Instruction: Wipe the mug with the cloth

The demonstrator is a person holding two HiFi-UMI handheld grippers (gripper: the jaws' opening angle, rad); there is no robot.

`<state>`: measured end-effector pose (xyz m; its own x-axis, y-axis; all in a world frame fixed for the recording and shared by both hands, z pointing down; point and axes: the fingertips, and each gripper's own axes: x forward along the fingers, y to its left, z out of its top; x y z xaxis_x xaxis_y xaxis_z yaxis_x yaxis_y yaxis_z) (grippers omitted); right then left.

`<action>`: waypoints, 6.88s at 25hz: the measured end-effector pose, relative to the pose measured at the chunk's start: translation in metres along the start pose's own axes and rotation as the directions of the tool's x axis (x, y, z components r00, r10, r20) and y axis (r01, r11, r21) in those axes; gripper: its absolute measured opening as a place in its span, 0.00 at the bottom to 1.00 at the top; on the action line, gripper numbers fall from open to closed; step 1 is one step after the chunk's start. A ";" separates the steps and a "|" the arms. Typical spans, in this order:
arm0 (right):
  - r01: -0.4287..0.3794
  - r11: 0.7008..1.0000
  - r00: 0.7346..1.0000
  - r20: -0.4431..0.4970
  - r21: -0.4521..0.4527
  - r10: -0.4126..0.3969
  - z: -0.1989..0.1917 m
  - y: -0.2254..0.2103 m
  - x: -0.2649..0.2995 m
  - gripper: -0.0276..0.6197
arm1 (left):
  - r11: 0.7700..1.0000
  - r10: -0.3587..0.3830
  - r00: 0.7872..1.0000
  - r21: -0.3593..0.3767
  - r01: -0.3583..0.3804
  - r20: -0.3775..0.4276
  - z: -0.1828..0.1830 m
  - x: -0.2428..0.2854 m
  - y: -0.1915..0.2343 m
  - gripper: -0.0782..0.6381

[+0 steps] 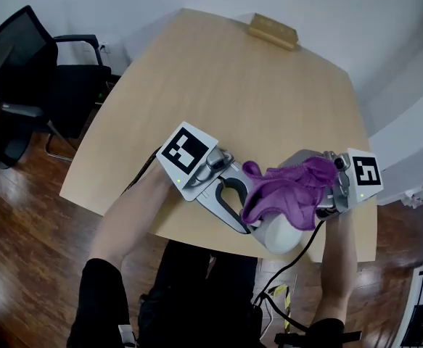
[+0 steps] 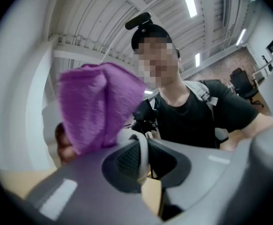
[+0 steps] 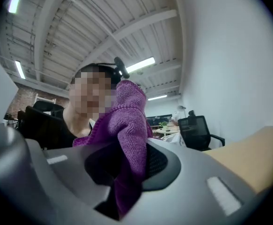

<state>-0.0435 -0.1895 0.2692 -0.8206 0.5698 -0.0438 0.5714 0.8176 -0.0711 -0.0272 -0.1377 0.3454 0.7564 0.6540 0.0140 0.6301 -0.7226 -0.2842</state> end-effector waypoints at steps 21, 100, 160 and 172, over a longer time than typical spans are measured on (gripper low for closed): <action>0.240 0.742 0.841 0.248 0.626 -0.481 -0.083 -0.107 -0.071 0.16 | 0.920 0.333 0.876 0.084 -0.383 0.349 0.065 -0.063 0.040 0.18; 0.672 0.354 0.199 0.302 0.650 -0.932 -0.080 -0.134 -0.147 0.16 | 0.739 0.659 0.219 -0.564 -0.368 0.720 0.058 -0.167 0.107 0.15; 0.760 0.492 0.335 0.394 0.425 -0.856 -0.035 -0.104 -0.108 0.16 | 0.819 0.554 0.296 -0.446 -0.361 0.778 0.072 -0.152 0.096 0.15; 0.703 0.326 0.220 0.243 0.632 -0.945 -0.091 -0.133 -0.209 0.16 | 0.704 0.705 0.663 -0.362 -0.611 0.251 0.005 -0.117 0.130 0.15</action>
<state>0.0529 -0.4094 0.3787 -0.7213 -0.6675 -0.1850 -0.3934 0.6146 -0.6837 -0.0353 -0.3071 0.3024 0.9016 -0.0193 -0.4321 0.0451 -0.9894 0.1383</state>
